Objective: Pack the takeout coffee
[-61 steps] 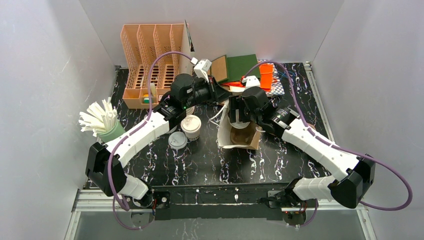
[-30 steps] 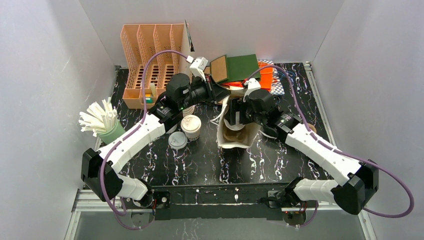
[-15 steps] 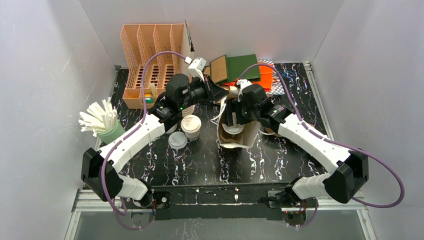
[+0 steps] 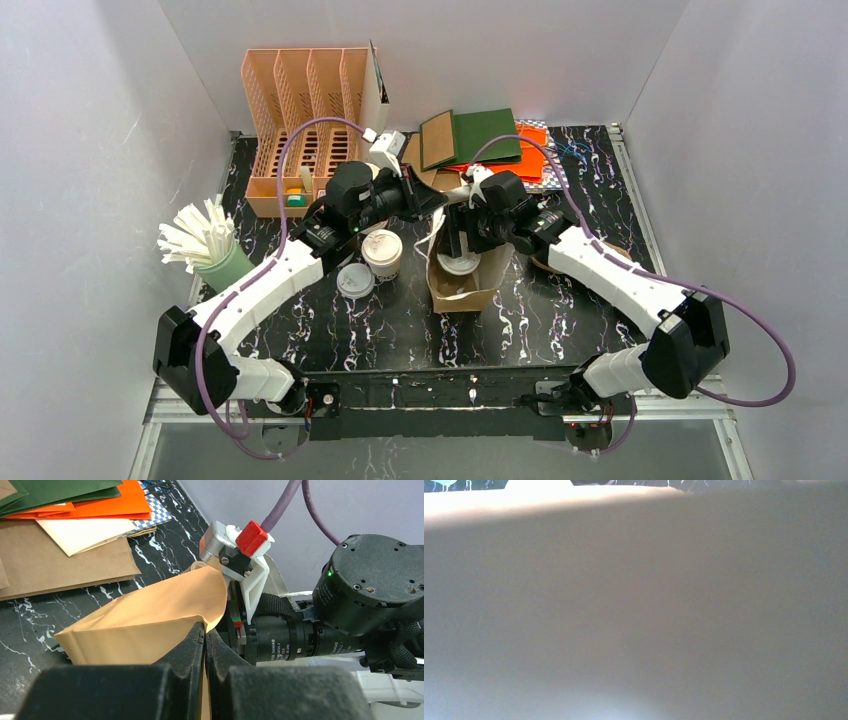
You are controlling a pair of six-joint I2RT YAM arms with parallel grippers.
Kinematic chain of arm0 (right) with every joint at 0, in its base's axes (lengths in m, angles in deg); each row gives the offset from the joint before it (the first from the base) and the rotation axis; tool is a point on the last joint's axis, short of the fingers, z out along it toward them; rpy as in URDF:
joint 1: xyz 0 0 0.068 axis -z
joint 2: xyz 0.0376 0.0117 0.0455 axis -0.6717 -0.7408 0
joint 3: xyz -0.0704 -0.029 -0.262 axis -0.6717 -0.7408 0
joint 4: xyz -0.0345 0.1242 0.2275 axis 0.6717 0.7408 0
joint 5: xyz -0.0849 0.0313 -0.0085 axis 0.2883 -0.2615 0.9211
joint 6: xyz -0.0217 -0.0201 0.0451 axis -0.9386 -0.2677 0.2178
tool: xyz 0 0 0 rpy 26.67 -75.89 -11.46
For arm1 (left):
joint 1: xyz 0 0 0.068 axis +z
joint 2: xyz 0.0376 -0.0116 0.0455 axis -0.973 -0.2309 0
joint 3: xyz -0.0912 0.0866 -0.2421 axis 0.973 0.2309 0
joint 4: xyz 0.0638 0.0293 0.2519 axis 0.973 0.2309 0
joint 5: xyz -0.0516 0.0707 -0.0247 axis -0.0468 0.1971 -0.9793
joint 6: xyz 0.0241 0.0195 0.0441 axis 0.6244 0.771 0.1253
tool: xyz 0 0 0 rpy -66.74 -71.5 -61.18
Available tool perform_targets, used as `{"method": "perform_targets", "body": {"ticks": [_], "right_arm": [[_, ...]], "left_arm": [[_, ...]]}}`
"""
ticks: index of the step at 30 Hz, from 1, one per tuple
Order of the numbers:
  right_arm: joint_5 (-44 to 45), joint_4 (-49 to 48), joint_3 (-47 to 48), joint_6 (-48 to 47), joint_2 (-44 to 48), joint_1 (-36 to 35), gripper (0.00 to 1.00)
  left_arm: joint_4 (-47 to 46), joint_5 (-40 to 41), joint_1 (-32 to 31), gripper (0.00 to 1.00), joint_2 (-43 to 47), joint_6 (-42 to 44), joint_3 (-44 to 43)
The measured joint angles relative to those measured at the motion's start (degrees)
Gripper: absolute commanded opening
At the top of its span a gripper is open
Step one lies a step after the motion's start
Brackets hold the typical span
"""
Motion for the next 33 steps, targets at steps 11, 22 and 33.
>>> {"method": "perform_targets", "body": {"ticks": [11,22,33], "right_arm": [[1.51,-7.74,-6.23,-1.14,4.96,-0.02,0.1],[4.39,-13.86,-7.63,-5.11,4.98,0.11,0.09],[4.79,-19.82,-9.81,-7.96,4.07,0.13,0.07]], "left_arm": [[1.49,-0.24,0.81,0.0,0.68,-1.16,0.44],[6.86,-1.09,2.45,0.0,-1.29,0.39,-1.77],[11.34,-2.32,4.04,0.0,-4.39,2.99,-4.63]]}}
